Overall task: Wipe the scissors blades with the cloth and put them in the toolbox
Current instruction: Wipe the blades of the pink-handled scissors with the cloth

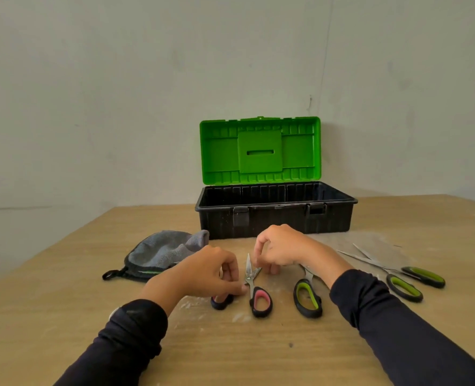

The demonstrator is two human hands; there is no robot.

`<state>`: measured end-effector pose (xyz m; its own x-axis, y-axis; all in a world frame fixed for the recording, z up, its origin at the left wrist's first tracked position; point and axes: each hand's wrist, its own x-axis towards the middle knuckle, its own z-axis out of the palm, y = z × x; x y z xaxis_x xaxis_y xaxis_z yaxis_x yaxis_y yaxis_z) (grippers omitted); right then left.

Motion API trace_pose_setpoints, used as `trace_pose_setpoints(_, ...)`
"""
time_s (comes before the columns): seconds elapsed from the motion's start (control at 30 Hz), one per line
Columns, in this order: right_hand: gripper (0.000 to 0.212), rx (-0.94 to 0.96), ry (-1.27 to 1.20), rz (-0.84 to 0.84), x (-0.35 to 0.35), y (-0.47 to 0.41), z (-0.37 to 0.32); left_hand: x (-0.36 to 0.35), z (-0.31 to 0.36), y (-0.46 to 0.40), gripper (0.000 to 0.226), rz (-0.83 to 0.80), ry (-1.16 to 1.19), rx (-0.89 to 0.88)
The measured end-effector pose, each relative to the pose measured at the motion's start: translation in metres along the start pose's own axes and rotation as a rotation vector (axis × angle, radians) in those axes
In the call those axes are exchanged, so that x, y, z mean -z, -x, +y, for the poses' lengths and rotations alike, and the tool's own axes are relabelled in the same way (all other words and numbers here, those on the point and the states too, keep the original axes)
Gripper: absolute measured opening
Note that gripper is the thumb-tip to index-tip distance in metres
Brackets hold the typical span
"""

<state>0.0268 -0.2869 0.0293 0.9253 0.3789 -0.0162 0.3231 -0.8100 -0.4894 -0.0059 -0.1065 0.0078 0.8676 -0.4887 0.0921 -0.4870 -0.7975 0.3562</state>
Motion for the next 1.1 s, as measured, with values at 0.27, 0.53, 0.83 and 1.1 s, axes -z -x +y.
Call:
trace_pose_setpoints(0.27,0.012,-0.200,-0.303,-0.067,-0.001,0.001,-0.007,-0.002,-0.002,0.000,0.023,0.156,0.013,0.058)
trace_pose_setpoints(0.53,0.020,-0.178,-0.611,-0.047,-0.003,0.002,-0.015,0.001,0.002,-0.001,0.015,0.378,0.328,0.100)
trace_pose_setpoints(0.83,0.013,-0.092,-0.919,0.017,-0.006,0.004,-0.021,0.006,-0.007,-0.006,0.022,0.670,0.598,0.138)
trace_pose_setpoints(1.1,0.011,-0.081,-0.915,0.129,-0.013,0.002,-0.027,0.004,-0.007,-0.007,0.024,0.734,0.689,0.166)
